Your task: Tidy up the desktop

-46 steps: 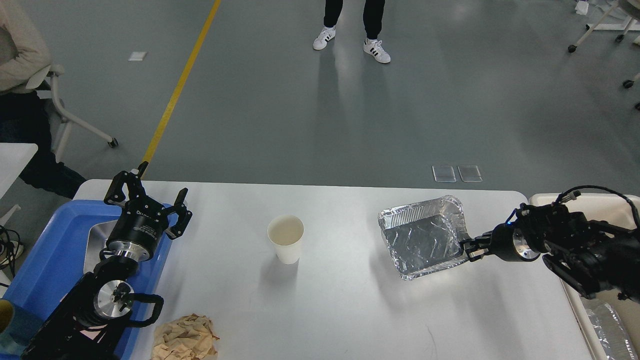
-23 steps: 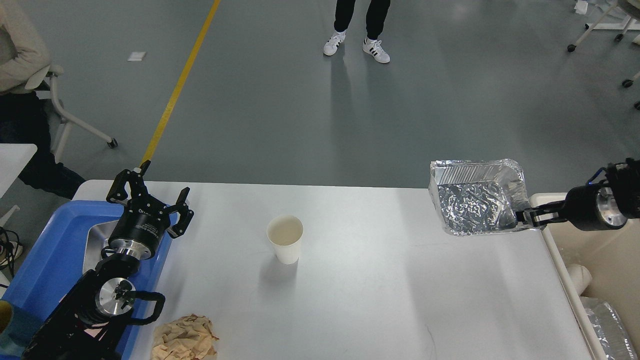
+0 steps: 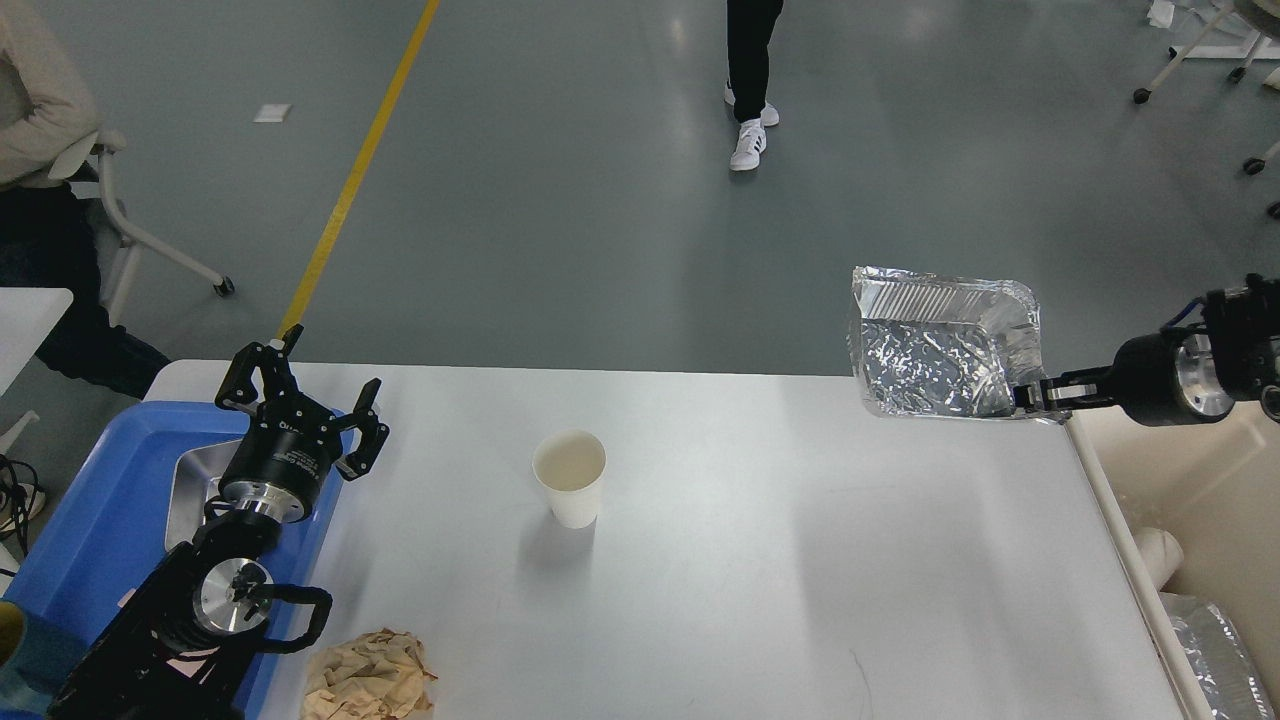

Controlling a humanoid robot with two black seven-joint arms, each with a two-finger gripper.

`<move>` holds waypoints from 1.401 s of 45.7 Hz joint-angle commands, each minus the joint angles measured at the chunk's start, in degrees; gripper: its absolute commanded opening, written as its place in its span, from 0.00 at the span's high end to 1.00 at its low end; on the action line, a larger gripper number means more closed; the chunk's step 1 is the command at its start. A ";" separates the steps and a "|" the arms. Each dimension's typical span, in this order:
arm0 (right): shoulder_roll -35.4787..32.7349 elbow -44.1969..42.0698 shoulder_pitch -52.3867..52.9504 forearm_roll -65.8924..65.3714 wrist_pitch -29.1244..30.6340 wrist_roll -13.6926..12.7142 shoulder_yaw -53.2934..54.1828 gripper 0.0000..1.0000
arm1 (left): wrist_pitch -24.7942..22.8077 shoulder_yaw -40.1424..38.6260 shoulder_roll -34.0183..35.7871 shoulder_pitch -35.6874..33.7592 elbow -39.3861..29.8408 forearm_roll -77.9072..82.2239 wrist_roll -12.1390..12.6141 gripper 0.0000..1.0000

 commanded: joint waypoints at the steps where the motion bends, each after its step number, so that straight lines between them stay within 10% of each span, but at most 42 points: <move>1: 2.86 0.01 -0.29 0.28 0.04 -2.39 -0.22 1.00 | 0.06 0.00 0.04 0.02 0.00 0.00 0.02 0.03; 18: 9.01 0.54 -1.61 0.46 1.27 -19.00 -0.22 1.00 | 1.11 0.09 0.30 0.02 0.00 0.44 0.02 0.03; 33: 14.20 0.63 -0.73 3.53 3.29 -27.97 -0.31 1.00 | 1.81 3.43 2.06 -0.15 0.00 0.62 0.02 0.03; 64: 16.14 7.57 5.15 6.96 10.50 -29.20 -2.15 1.00 | 2.78 6.59 2.41 -0.33 0.00 0.79 -0.07 0.03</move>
